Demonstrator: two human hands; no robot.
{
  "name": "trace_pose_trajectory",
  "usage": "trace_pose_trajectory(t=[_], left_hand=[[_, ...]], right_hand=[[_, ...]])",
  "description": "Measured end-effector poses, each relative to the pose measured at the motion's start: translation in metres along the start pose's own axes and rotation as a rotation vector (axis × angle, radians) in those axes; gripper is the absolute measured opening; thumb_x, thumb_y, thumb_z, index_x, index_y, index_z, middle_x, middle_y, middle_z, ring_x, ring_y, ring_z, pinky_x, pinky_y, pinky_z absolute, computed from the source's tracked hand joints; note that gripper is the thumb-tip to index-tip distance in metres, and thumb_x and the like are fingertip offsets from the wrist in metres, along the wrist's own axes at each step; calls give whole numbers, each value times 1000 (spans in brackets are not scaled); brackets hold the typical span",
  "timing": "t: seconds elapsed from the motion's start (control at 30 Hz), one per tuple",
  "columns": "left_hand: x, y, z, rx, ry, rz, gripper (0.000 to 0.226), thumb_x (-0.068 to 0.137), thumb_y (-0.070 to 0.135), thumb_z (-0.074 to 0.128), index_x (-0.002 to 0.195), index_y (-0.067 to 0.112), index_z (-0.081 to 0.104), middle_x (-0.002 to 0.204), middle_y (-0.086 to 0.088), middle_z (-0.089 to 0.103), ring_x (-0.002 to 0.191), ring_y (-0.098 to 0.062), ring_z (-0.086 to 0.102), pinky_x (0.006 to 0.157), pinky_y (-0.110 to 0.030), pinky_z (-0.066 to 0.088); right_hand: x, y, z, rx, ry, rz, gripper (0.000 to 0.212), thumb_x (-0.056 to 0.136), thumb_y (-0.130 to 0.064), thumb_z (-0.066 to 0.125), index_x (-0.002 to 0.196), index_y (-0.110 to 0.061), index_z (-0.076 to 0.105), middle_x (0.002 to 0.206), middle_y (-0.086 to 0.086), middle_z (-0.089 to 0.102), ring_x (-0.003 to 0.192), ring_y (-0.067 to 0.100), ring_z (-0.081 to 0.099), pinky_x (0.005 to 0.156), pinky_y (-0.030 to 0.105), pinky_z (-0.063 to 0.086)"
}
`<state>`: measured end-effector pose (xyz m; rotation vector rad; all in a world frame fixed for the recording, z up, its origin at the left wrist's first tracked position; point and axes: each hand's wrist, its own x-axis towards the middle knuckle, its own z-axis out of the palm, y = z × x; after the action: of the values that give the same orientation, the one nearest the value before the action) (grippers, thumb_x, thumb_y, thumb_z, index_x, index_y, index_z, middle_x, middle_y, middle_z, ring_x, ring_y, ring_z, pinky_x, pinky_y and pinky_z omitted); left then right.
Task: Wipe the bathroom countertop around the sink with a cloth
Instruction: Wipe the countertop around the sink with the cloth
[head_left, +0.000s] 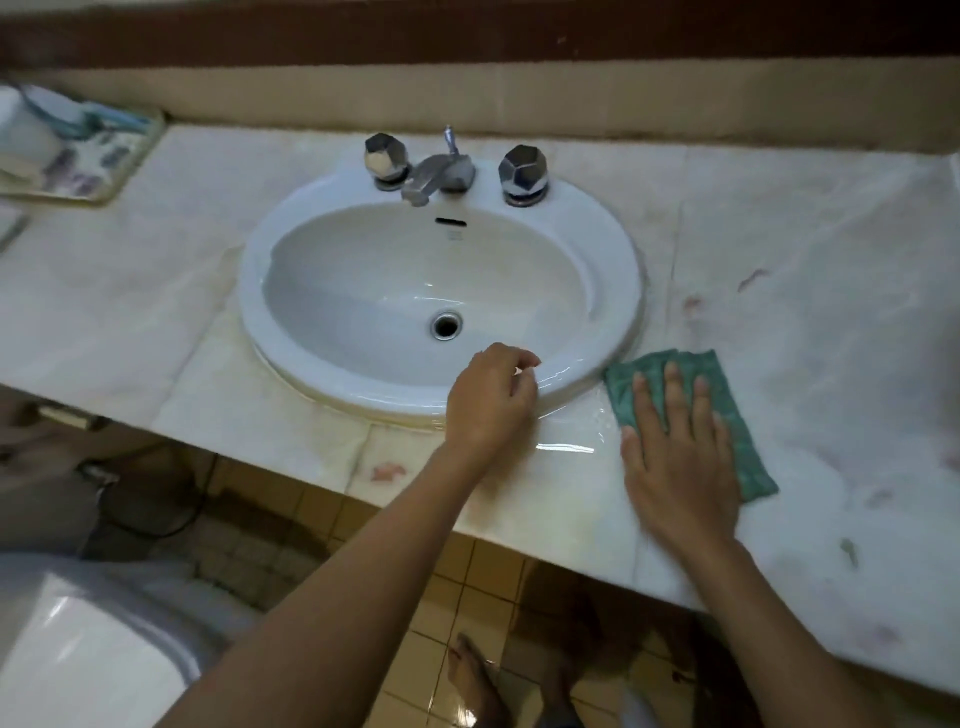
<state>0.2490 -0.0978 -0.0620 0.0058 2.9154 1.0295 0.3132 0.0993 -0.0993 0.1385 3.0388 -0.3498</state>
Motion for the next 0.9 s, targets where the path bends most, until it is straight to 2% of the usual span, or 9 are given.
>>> trace_pose_trajectory(t=[0.1,0.17,0.23,0.33,0.4,0.47,0.63,0.73,0.9], left_hand=[[-61,-21,-6,-19,205,64,30,83,15,55,109,21,68,125,2,57,115,-15,51,98,-34,41],[-101,-48,-19,-32,288,20,37,79,15,55,113,25,65,135,5,49,124,-10,42,103,-31,35],[-125,-85,-38,-20,367,-111,40,79,21,52,117,25,63,142,6,43,128,-10,35,105,-42,35],[-124,-140,-76,69,450,-374,44,85,24,47,127,21,58,151,3,35,135,-21,30,106,-51,35],[-110,-177,-107,135,438,-539,45,93,23,45,138,18,50,158,0,26,142,-25,23,110,-54,27],[-97,-214,-135,223,362,-605,47,99,27,40,146,20,39,162,-1,16,147,-26,15,111,-56,24],[-90,-267,-148,268,183,-529,54,102,52,19,154,39,9,164,6,-7,150,-22,-11,117,-53,9],[-88,-271,-146,195,174,-528,55,102,51,20,154,38,9,164,7,-13,149,-21,-19,118,-52,5],[-94,-274,-156,174,112,-439,58,101,55,21,154,39,6,163,8,-17,148,-21,-22,117,-51,1]], right_hand=[[-25,-29,8,9,4,1,64,94,-45,18,153,-23,16,161,8,9,148,31,5,115,50,16],[-37,-45,14,8,-5,-4,64,94,-45,20,153,-22,17,161,8,8,148,32,5,114,50,18],[-47,-62,19,12,-13,-22,64,94,-45,22,153,-22,16,161,8,7,148,32,4,115,51,19],[-55,-88,24,12,-12,-30,64,94,-45,23,153,-20,17,161,11,10,147,34,7,114,53,21],[-57,-106,28,16,-4,4,65,93,-44,22,152,-16,21,160,13,14,147,36,10,113,54,22],[-60,-125,32,8,-9,40,66,93,-44,21,152,-14,23,159,16,16,146,38,10,113,54,21],[-77,-187,49,7,12,48,67,94,-46,19,153,-13,16,160,17,10,146,38,7,115,53,17],[-85,-236,60,20,29,34,66,94,-44,21,153,-15,15,160,15,10,147,35,7,115,50,14],[-92,-291,78,14,-29,-138,61,96,-40,24,153,-19,16,161,8,9,148,28,5,116,49,19]])
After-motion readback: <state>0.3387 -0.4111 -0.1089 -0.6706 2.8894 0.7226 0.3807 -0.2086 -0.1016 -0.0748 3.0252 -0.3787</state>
